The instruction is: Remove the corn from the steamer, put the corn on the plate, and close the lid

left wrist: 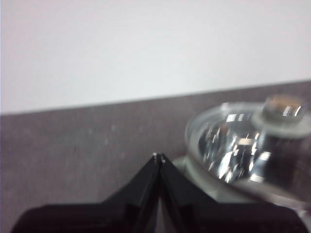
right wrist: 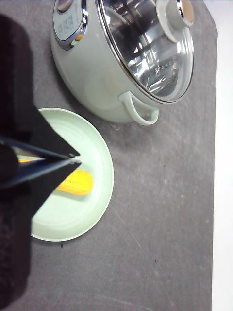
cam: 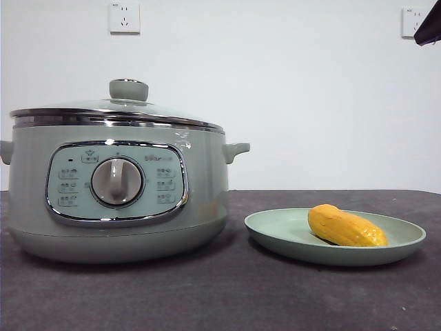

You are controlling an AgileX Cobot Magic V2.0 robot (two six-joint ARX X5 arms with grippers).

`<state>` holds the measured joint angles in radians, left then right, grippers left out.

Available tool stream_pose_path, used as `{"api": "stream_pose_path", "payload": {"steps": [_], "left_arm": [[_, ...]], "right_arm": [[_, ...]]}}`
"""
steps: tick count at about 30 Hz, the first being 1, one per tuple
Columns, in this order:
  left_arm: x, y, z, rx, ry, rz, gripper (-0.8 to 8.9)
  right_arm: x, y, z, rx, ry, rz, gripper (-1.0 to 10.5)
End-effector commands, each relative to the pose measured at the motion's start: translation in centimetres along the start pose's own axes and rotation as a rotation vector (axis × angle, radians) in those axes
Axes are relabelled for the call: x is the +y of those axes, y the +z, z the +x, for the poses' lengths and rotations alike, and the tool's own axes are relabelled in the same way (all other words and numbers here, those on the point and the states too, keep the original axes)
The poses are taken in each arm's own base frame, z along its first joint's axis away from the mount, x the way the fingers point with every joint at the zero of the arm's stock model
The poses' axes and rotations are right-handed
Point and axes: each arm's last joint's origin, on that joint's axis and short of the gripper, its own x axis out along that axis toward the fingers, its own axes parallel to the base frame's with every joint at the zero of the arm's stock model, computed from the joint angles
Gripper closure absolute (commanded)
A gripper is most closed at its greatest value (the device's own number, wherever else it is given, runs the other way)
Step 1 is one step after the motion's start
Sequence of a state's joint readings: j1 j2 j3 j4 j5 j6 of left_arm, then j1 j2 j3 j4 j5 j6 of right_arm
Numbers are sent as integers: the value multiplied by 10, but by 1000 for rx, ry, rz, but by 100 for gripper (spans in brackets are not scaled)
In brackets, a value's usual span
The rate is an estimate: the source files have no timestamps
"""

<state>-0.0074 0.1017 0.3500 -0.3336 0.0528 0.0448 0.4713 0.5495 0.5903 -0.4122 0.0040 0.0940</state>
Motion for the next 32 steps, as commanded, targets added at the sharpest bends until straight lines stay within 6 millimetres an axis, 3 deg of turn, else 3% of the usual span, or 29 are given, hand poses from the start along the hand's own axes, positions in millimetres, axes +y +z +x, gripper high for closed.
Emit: {"api": "stream_pose_path", "payload": {"steps": [1, 6, 11, 32], "left_arm": [[1, -31, 14, 33, 17, 3, 817], [1, -70, 25, 83, 26, -5, 817], [1, -89, 27, 108, 28, -10, 817], [1, -90, 26, 119, 30, -9, 817]], "right_arm": [[0, -2, 1, 1, -2, 9, 945], [0, -2, 1, 1, -3, 9, 945], [0, -2, 1, 1, -2, 9, 945], [0, -2, 1, 2, -3, 9, 945]]}}
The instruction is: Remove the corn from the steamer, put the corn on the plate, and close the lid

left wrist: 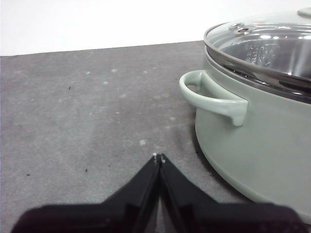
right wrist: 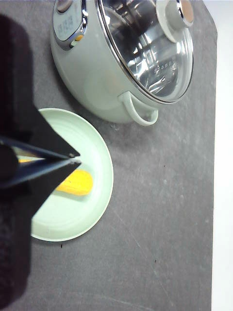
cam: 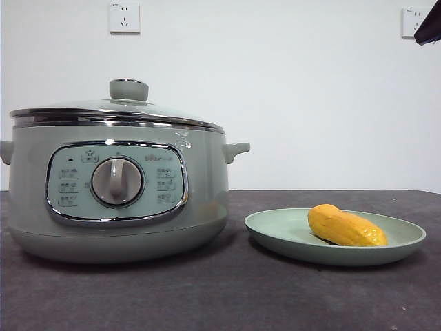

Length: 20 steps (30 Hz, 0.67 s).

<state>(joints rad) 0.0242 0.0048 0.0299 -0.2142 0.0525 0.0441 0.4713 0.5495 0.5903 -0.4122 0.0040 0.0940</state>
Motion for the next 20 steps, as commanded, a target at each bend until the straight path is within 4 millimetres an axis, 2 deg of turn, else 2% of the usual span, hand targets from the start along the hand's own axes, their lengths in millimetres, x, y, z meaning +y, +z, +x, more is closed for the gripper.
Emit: {"api": "stream_pose_path", "payload": {"steps": [1, 17, 20], "left_arm": [[0, -4, 1, 14, 3, 1, 817], [0, -4, 1, 14, 3, 1, 817], [0, -4, 1, 14, 3, 1, 817]], "right_arm": [[0, -2, 1, 2, -3, 9, 945], [0, -2, 1, 5, -7, 8, 946], [-2, -1, -2, -22, -60, -118, 946]]}}
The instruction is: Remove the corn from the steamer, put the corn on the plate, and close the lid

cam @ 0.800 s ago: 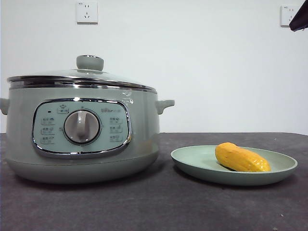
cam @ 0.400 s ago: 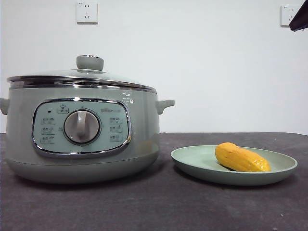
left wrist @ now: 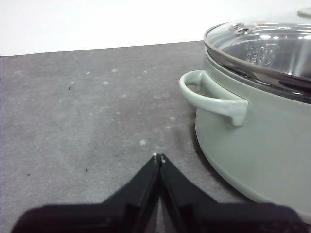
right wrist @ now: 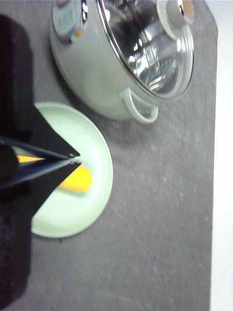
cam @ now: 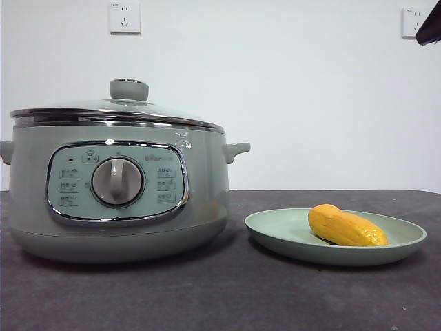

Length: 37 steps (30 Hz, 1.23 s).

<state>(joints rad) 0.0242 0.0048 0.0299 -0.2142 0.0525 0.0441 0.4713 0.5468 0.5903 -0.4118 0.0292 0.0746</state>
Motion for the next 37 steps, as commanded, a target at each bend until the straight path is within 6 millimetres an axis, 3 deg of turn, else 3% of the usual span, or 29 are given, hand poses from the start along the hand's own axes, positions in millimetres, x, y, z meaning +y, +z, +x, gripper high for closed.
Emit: {"api": "stream_pose_path", "payload": {"steps": [1, 7, 12, 20, 29, 37], "left_arm": [[0, -4, 1, 13, 3, 1, 817], [0, -4, 1, 14, 3, 1, 817], [0, -4, 1, 14, 3, 1, 817], [0, -4, 1, 14, 3, 1, 817], [0, -4, 1, 13, 3, 1, 817], [0, -4, 1, 13, 3, 1, 817]], "right_arm": [[-3, -1, -2, -32, -67, -139, 946], [-17, -11, -11, -188, -122, -230, 946], [-27, -36, -12, -237, -185, -225, 946], [-36, -84, 3, -321, -248, -205, 946], [-38, -119, 15, -285, -237, -111, 946], [-38, -133, 17, -138, -226, -44, 946]]}}
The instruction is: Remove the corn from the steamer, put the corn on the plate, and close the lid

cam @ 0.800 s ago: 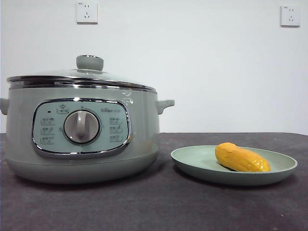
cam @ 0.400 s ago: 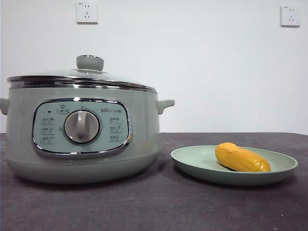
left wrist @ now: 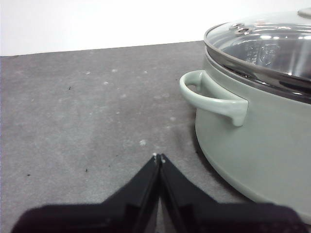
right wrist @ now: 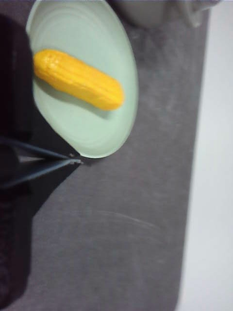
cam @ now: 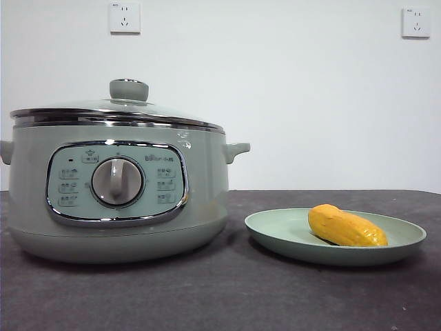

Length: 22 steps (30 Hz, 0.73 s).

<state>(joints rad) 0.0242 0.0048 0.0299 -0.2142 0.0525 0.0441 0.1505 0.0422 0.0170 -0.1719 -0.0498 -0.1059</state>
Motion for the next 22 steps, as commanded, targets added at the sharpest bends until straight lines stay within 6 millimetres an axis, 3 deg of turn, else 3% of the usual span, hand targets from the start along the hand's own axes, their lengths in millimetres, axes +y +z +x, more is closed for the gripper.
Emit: {"api": "stream_pose_path", "payload": {"steps": [1, 22], "left_arm": [[0, -4, 1, 13, 3, 1, 817], [0, -4, 1, 13, 3, 1, 817]], "right_arm": [[1, -6, 2, 42, 7, 59, 946], [1, -9, 4, 83, 4, 67, 946]]}}
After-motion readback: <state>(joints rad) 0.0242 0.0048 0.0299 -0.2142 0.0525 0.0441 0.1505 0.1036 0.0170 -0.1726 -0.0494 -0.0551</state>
